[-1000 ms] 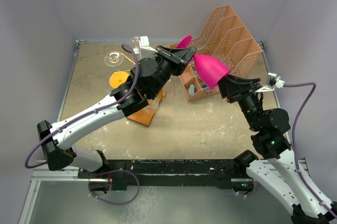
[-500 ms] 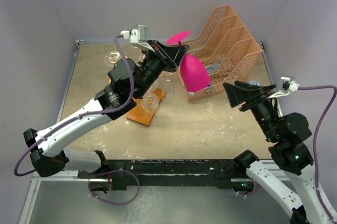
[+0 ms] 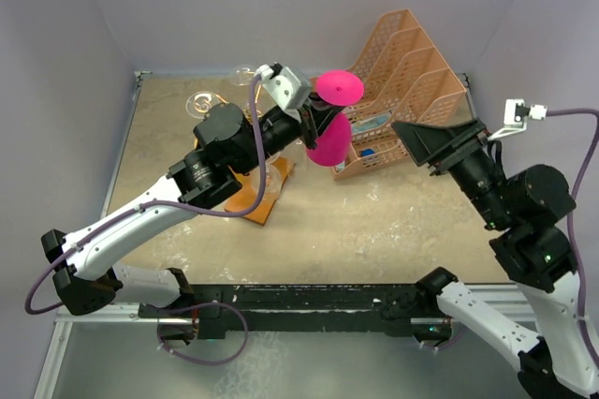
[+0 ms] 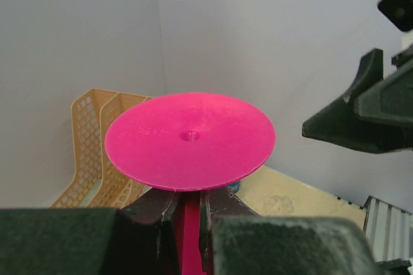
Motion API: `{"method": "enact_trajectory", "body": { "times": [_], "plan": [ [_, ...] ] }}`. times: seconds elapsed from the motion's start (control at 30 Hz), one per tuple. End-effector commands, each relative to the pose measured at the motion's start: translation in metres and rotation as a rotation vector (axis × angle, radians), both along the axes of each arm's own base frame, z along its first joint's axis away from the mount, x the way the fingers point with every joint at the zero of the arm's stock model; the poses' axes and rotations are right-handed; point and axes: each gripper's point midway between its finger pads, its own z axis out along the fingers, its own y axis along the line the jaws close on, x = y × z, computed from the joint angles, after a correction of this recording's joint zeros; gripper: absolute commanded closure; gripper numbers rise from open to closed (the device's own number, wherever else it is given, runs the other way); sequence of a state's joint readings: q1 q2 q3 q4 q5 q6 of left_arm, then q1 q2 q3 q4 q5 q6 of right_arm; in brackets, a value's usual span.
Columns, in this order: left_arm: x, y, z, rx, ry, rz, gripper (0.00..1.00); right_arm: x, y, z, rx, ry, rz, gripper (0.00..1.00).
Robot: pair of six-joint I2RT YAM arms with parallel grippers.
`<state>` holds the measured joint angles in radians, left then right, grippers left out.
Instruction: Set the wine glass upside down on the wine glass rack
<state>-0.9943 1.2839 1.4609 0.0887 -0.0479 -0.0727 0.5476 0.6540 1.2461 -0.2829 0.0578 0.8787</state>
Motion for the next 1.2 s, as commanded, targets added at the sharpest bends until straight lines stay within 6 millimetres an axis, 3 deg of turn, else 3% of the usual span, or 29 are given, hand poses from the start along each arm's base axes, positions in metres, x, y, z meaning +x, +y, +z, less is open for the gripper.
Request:
{"method": "enact_trajectory", "body": {
  "times": [0.0, 0.13, 0.4, 0.67, 0.8, 0.9, 1.07, 1.1, 1.17],
  "plan": [
    [-0.017, 0.004, 0.023, 0.023, -0.189, -0.057, 1.0, -0.01, 0.029, 0.046, 0.11, -0.069, 0.178, 0.31],
    [-0.021, 0.002, 0.022, 0.022, -0.225, -0.08, 1.0, -0.01, 0.047, 0.061, 0.179, -0.081, 0.274, 0.34],
    [-0.028, 0.008, 0.025, 0.0, -0.274, -0.084, 1.0, 0.013, 0.048, 0.048, 0.272, 0.06, 0.222, 0.45],
    [-0.032, 0.005, 0.034, -0.011, -0.306, -0.107, 1.0, 0.012, 0.062, 0.046, 0.238, 0.117, 0.283, 0.48],
    [-0.032, 0.002, 0.031, -0.002, -0.31, -0.119, 1.0, 0.011, 0.071, 0.047, 0.239, 0.135, 0.337, 0.55],
    [-0.033, 0.001, 0.031, -0.001, -0.314, -0.125, 1.0, 0.012, 0.078, 0.045, 0.249, 0.164, 0.366, 0.62],
    [-0.035, -0.002, 0.029, 0.014, -0.308, -0.147, 1.0, 0.012, 0.079, 0.043, 0.297, 0.202, 0.382, 0.94],
    [-0.033, -0.002, 0.027, 0.014, -0.297, -0.139, 0.96, 0.012, 0.078, 0.045, 0.308, 0.2, 0.379, 1.0],
    [-0.029, 0.001, 0.025, -0.005, -0.258, -0.116, 0.79, 0.012, 0.077, 0.046, 0.319, 0.201, 0.371, 1.0]
  ]
}}
